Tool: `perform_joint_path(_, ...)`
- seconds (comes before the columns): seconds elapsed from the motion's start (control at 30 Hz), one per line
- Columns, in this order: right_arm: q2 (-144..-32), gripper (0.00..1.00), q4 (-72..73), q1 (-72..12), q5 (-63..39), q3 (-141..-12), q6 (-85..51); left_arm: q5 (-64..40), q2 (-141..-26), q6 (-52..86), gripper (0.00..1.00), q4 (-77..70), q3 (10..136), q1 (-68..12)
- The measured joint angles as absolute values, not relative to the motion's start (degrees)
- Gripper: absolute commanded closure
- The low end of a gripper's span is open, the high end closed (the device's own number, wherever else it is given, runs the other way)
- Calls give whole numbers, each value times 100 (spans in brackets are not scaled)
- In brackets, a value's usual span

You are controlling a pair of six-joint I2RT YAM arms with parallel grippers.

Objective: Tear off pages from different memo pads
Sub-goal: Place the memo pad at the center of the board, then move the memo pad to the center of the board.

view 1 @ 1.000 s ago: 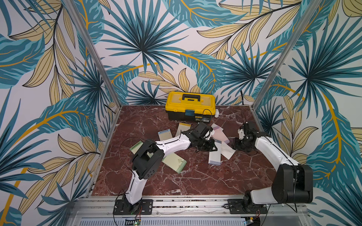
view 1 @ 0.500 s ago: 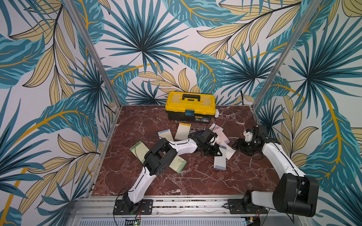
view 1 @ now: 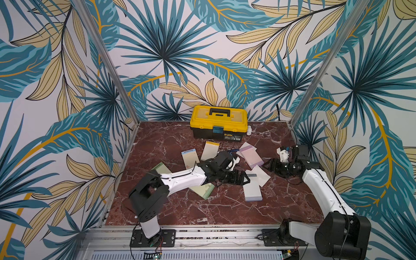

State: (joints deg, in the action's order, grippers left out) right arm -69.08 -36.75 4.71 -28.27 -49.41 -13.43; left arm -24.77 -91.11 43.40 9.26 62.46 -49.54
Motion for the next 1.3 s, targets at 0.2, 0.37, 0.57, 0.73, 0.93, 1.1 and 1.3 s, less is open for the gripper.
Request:
perform_joint_path(0.2,-7225,37,-3153,-1271,-2919,-4923,-1671,-1608,-7116,4619,15,1608,4842,-4252)
perform_joint_path(0.37,-8250,37,-2790,-2265,-2766,-5347,-1964,-897,-5487,5162,19,2421,3498,-3874)
perform_joint_path(0.57,-9745,27,-2359,-3135,-2512,-6484,-2069,-755,-3820,5861,14,2727,2001,-3068)
perform_joint_path(0.73,-10665,12,-1848,-3317,-2443,-6980,-2174,-1155,-3933,5937,12,2316,1470,-2333)
perform_joint_path(0.93,-11257,10,-1428,-3500,-2467,-7190,-2226,-1660,-5041,5527,14,1116,1415,-2130)
perform_joint_path(1.1,-11380,13,-1009,-3754,-2447,-7183,-2300,-2106,-6195,5312,15,-480,1417,-2088)
perform_joint_path(1.3,-11316,13,-495,-3817,-2449,-6899,-2556,-2703,-7485,5155,15,-1962,1636,-2058)
